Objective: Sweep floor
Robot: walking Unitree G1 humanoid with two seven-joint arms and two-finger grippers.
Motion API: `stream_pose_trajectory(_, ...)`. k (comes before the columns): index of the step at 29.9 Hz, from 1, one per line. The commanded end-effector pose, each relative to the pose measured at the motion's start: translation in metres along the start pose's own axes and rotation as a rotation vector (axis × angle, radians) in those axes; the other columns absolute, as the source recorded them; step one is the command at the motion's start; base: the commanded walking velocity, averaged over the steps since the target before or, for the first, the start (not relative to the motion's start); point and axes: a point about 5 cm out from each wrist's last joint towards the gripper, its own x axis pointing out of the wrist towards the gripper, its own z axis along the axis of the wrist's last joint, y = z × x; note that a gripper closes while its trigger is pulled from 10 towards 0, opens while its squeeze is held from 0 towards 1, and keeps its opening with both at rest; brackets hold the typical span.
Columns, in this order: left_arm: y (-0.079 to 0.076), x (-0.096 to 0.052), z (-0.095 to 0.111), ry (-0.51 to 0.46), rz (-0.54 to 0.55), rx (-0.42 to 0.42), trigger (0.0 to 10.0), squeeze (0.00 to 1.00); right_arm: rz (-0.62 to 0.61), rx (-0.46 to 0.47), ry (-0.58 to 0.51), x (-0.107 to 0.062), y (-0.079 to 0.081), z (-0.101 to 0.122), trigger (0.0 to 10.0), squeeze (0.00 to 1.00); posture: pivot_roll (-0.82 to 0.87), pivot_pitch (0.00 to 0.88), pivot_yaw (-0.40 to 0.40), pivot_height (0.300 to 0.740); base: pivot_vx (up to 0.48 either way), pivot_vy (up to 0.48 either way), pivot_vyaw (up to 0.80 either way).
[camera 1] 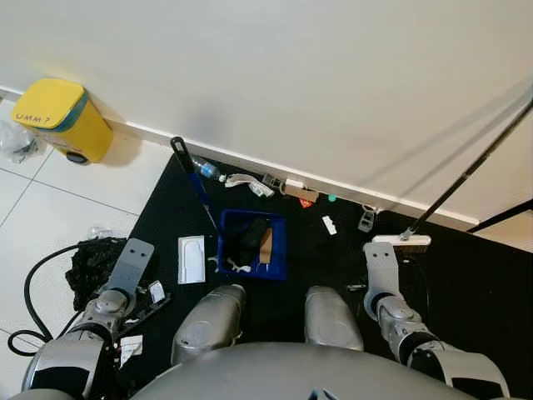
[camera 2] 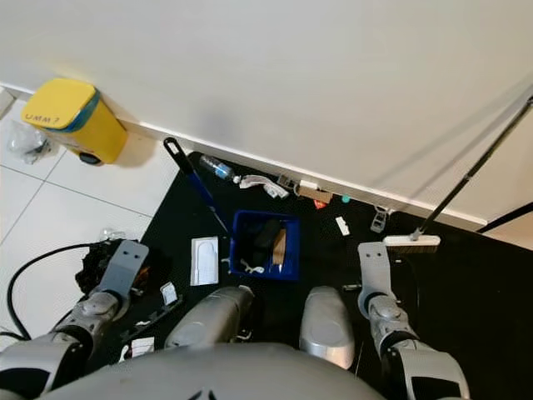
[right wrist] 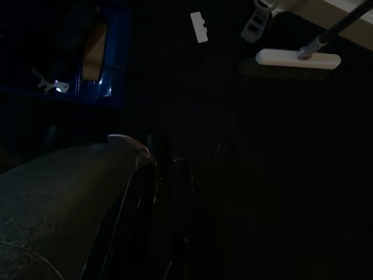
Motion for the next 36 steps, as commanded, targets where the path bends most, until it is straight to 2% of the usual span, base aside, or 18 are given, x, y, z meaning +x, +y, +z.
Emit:
stream_pose_trajectory(1,-0.0025,0.0005,0.0013,-0.004,-0.006,0.020,10.0,0.00,-0.005,-0.004,0.011,0.0004,-0.0003,-0.0001,10.0,0.00,0.04,0.000,0.008,0.740,0.000,0.000,0.00)
stream_pose_trajectory(8,-0.0027,0.0006,0.0013,-0.002,-0.006,0.006,10.0,0.00,-0.006,-0.006,0.016,0.0005,-0.0003,-0.0002,10.0,0.00,0.04,0.000,0.006,0.740,0.000,0.000,0.00)
stream_pose_trajectory(12,-0.0019,0.0010,0.0026,-0.004,-0.001,-0.085,10.0,0.00,-0.012,-0.006,0.013,0.0009,-0.0010,0.0012,10.0,0.00,0.05,0.000,0.007,0.740,0.000,0.000,0.00)
stream_pose_trajectory(36,-0.0022,0.0021,0.0067,-0.007,-0.002,-0.049,10.0,0.00,-0.011,-0.011,0.018,0.0009,-0.0009,0.0008,10.0,0.00,0.05,0.000,-0.003,0.740,0.000,0.000,0.00)
